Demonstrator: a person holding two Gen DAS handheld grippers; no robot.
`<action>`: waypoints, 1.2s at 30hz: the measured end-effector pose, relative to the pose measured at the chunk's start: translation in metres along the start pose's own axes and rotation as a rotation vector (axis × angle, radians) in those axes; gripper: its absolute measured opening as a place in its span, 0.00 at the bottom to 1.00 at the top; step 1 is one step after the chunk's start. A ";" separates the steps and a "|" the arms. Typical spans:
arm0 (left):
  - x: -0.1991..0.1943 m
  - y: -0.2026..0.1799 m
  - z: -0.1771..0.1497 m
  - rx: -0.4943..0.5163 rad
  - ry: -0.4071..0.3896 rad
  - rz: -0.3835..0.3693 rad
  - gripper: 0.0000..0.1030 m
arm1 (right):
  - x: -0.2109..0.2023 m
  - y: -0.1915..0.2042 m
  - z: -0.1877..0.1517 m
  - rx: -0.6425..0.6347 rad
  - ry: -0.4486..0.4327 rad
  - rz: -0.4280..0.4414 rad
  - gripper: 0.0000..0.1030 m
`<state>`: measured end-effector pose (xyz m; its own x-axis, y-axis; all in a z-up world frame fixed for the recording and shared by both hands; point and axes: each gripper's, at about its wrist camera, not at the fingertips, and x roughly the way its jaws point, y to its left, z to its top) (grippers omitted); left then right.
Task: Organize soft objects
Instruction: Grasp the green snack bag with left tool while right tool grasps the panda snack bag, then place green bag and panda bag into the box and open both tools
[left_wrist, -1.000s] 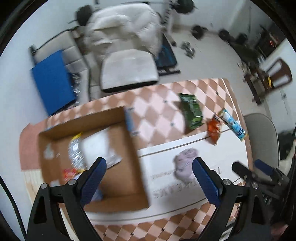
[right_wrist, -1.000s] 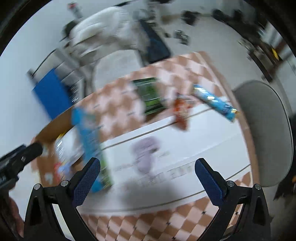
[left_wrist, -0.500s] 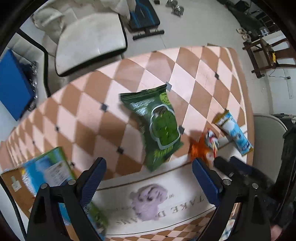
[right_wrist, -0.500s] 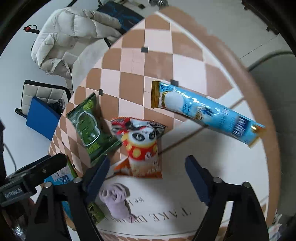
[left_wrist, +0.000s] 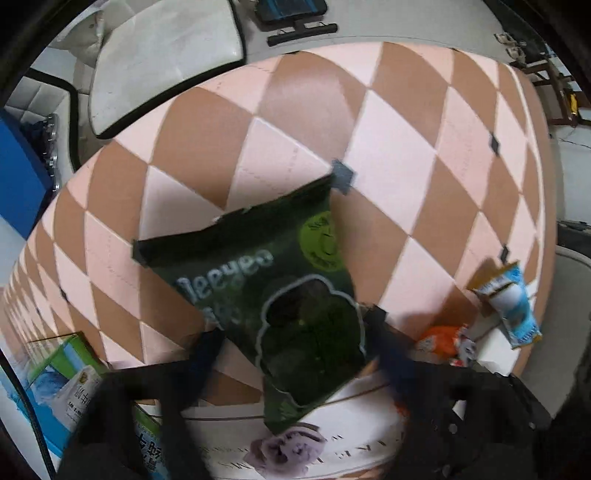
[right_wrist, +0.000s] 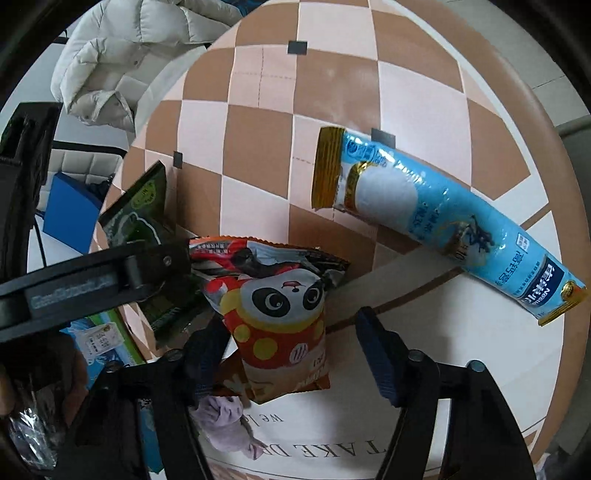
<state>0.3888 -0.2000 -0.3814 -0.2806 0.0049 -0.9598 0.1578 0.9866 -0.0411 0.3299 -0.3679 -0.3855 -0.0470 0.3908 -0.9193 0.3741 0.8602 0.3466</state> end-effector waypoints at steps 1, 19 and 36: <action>-0.001 0.001 -0.002 -0.001 -0.013 0.017 0.38 | 0.001 0.003 0.000 -0.008 0.000 -0.015 0.48; -0.116 0.106 -0.184 -0.054 -0.308 -0.119 0.33 | -0.060 0.126 -0.125 -0.236 -0.102 -0.028 0.34; -0.118 0.369 -0.272 -0.299 -0.338 0.019 0.33 | 0.015 0.314 -0.280 -0.466 -0.036 -0.132 0.34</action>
<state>0.2221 0.2078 -0.2080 0.0527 0.0190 -0.9984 -0.1343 0.9909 0.0118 0.1870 -0.0004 -0.2380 -0.0312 0.2638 -0.9641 -0.0884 0.9600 0.2655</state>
